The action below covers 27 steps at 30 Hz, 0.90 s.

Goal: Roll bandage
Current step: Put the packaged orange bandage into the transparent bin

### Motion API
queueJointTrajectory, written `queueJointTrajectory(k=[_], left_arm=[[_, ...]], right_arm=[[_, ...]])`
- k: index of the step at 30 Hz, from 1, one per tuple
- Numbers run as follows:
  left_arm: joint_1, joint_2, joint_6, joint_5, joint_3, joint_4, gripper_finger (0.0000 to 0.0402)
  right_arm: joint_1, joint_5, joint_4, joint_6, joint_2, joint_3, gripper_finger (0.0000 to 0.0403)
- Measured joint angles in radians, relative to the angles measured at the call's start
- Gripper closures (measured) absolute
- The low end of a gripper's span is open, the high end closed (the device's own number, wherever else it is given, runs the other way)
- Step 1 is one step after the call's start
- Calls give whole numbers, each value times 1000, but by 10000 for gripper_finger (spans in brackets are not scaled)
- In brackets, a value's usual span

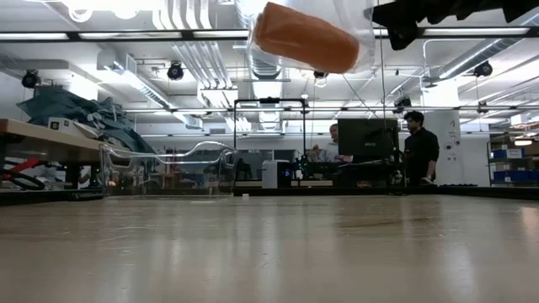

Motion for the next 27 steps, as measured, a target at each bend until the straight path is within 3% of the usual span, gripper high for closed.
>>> queueJointTrajectory(k=[8,23,27], left_arm=[[0,0,-1,-70,0,15,402],[0,0,1,-70,0,27,402],[0,0,1,-69,0,26,401]], right_arm=[[0,2,-118,76,-72,0,212],[0,-27,206,104,168,0,213],[0,-29,281,93,229,-1,238]])
